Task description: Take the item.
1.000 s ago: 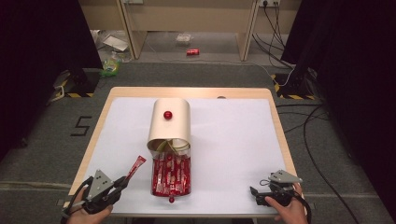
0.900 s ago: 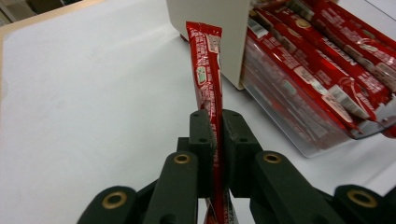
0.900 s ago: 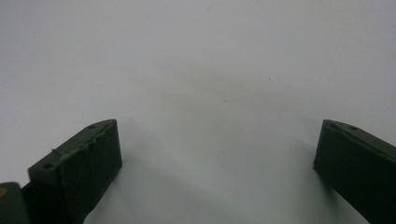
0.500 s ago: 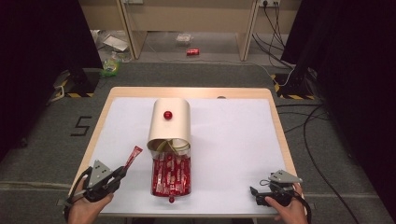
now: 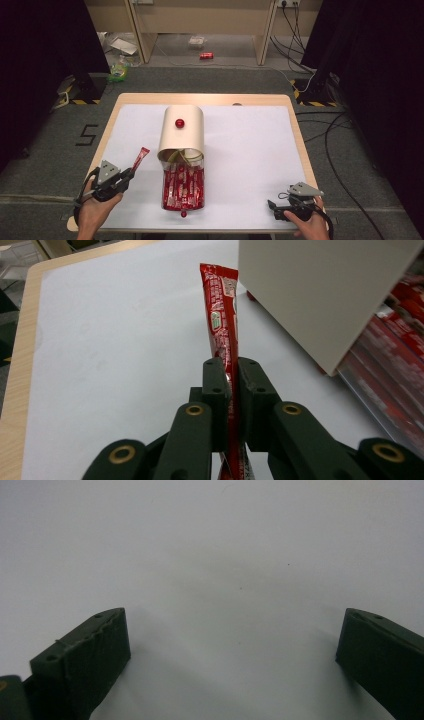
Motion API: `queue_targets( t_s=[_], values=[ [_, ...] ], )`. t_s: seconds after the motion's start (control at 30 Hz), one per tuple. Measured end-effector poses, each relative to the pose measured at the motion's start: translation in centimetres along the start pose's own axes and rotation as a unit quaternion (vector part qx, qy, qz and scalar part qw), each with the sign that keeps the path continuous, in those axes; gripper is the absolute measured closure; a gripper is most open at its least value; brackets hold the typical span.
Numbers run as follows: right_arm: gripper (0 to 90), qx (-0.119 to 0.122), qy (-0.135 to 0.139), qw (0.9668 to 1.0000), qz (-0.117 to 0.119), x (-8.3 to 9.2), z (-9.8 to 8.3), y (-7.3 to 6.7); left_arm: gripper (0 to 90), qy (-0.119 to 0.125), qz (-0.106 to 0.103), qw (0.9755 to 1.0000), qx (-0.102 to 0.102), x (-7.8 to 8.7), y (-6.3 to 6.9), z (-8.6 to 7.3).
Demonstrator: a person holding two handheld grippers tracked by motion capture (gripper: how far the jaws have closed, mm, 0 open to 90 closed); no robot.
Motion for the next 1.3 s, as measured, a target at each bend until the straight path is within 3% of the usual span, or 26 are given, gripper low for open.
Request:
queue_targets(
  t_s=[0.1,0.63,1.3],
  values=[
    [1.1,0.0,0.0,1.0,0.0,0.0,0.0,0.0,82.6,-0.001,0.002,0.9999,0.01,-0.7,-0.6,0.1],
    [1.1,0.0,0.0,1.0,0.0,0.0,0.0,0.0,82.7,-0.019,0.016,0.9994,0.023,-3.8,-2.6,1.2],
    [1.0,0.0,0.0,1.0,0.001,0.0,0.0,0.0,82.4,-0.049,0.032,0.9975,0.04,-7.1,-4.8,1.1]
  ],
)
Point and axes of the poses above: each handheld gripper's, and its own axes: x roughly backward along the jaws, z roughly out of its top, y roughly to its right, the point moved 2 cm from there along -x, roughly forward along the jaws, and after that the axes turned 7 degrees about -z, right-handed, at the moved point
